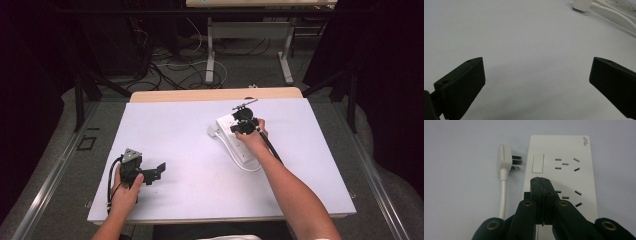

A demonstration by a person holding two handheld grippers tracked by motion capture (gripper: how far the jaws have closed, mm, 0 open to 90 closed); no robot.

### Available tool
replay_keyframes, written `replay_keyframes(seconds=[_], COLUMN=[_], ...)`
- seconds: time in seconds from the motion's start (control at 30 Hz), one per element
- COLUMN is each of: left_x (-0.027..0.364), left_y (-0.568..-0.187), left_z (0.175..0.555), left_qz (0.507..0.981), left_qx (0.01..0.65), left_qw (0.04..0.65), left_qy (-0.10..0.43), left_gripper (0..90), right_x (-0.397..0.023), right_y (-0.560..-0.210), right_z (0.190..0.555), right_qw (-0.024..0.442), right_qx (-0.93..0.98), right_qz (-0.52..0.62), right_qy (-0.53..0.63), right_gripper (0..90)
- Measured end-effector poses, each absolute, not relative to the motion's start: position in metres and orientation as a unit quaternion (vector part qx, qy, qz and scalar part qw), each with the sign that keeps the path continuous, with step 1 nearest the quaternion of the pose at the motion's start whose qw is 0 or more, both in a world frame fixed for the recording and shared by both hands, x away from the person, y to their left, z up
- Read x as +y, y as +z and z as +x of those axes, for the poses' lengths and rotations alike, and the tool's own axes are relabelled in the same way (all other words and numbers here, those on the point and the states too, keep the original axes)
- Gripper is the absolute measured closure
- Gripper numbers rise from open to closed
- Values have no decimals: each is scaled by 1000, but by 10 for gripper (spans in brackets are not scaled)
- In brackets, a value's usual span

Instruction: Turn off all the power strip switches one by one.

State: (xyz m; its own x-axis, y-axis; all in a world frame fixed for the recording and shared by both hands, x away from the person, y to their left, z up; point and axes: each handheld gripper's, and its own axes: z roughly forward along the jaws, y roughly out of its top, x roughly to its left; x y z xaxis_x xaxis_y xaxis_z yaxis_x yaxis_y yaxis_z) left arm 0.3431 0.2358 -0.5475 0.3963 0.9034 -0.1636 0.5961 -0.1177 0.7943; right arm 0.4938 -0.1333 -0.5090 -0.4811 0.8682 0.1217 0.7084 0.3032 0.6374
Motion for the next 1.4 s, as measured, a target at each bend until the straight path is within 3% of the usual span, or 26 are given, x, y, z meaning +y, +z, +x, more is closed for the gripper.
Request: replay_keyframes(seconds=[1.4], left_x=[237], left_y=[-548], left_z=[343], left_qz=[720], left_qx=[520], left_qw=[421], left_qy=[183], left_gripper=[4], right_x=[-121], right_y=[-523], right_z=[506], right_qw=[128], right_qx=[799], right_qz=[495], right_qy=[317], right_gripper=[900])
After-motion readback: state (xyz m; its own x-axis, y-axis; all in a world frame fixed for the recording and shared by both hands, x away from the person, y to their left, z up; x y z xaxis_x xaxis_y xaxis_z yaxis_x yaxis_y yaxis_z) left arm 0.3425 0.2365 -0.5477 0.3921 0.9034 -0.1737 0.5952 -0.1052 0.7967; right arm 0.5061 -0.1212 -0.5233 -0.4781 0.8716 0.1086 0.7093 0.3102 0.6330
